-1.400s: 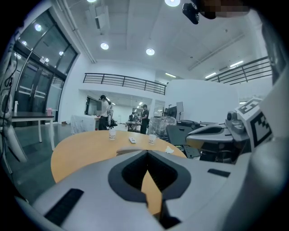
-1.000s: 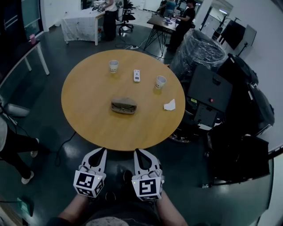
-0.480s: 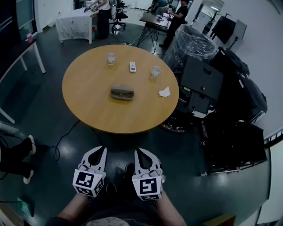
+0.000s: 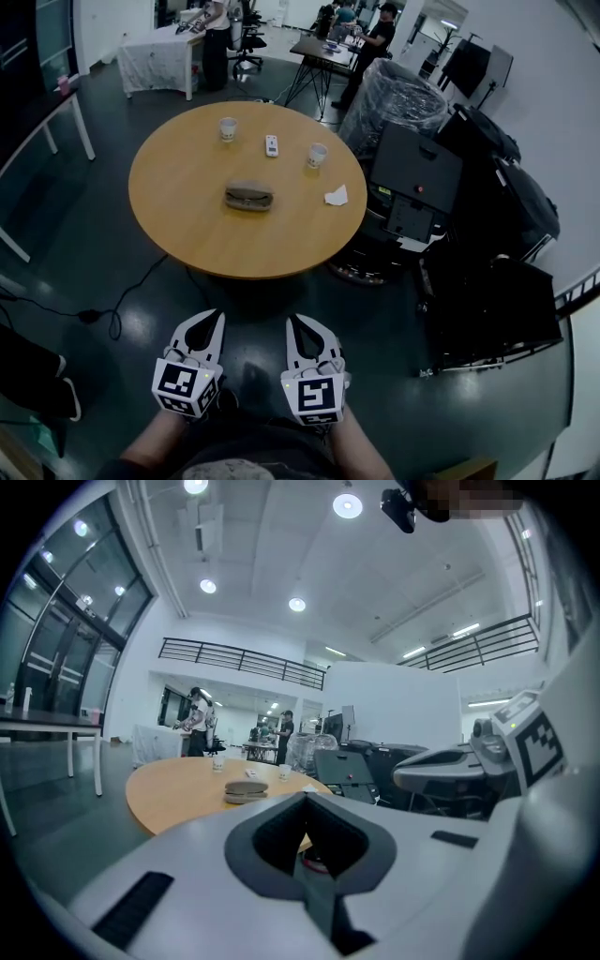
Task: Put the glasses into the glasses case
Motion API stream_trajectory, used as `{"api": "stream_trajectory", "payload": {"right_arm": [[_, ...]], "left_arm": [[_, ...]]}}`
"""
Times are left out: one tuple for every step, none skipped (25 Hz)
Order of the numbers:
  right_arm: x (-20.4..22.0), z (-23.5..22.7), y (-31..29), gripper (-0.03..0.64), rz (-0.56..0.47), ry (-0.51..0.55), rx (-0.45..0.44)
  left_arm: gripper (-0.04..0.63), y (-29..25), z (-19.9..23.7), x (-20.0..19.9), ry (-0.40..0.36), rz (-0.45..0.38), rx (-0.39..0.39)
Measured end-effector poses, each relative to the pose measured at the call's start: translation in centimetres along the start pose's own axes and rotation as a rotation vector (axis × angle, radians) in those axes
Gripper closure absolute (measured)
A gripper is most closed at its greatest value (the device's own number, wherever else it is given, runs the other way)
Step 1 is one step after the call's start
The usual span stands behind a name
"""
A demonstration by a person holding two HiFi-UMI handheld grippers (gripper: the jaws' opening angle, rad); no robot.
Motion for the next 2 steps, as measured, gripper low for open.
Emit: {"api": "stream_trajectory", "payload": {"right_arm": [[0.01, -0.18, 0.24, 0.629, -0.005, 0.002, -0.005], [0.03, -0.35, 0.48, 0.629, -0.009, 0.006, -0.011]], "left_arm": [[0.589, 0.03, -0.33, -0.04, 0.002, -0.002, -0.006], [0.589, 0.07, -0.67, -0.08, 0.003, -0.003, -0.011]]}}
Point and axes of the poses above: the fingertips, and each gripper's own axes: y backward along the fingers, z to its left, x out of its underside, the point moved 4 cm from there along y, backward along the fingers, and after that the axes turned 10 degrees about -x, right-handed, at the moved point
